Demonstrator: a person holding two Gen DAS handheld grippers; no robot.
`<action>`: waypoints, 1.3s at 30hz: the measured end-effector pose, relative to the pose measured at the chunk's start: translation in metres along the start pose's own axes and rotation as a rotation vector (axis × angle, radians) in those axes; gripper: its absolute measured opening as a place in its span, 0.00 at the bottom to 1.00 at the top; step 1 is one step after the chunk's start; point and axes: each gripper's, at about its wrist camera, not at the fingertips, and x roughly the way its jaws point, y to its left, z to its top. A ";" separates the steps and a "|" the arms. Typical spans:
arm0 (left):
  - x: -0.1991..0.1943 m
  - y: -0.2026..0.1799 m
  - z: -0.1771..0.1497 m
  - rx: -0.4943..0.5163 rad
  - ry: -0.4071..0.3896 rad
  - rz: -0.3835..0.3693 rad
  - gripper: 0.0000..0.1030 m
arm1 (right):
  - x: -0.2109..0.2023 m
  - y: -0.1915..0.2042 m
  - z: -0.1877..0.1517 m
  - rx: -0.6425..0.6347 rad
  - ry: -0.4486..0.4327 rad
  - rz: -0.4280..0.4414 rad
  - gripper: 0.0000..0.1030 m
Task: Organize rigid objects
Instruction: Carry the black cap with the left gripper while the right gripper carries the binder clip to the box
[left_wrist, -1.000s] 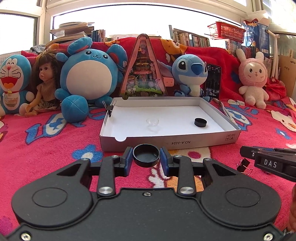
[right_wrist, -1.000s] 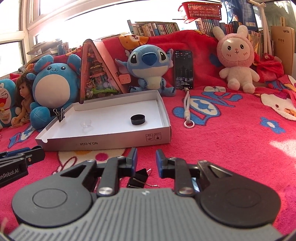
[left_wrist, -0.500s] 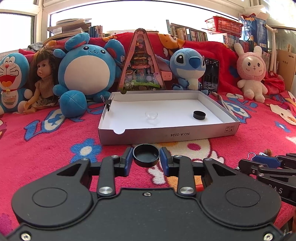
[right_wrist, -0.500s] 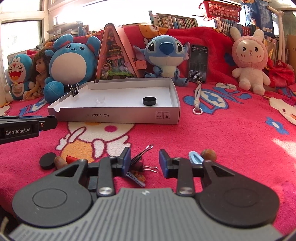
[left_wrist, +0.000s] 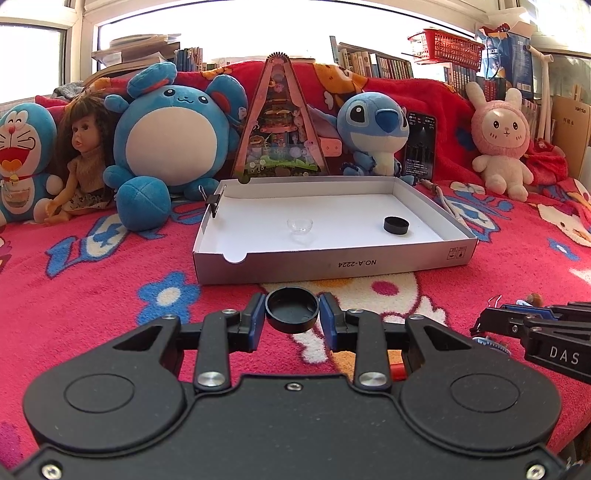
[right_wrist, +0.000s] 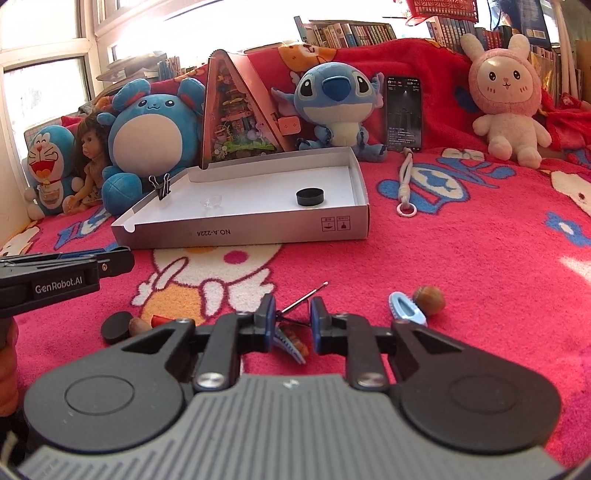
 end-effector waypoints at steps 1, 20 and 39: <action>0.000 0.000 0.000 0.000 -0.002 0.001 0.30 | 0.000 -0.001 0.002 0.002 -0.005 0.002 0.23; 0.026 0.013 0.046 -0.030 -0.041 -0.014 0.30 | 0.014 -0.016 0.059 0.040 -0.125 -0.005 0.23; 0.107 0.035 0.098 -0.092 0.039 -0.013 0.30 | 0.073 -0.025 0.115 0.102 -0.108 0.011 0.23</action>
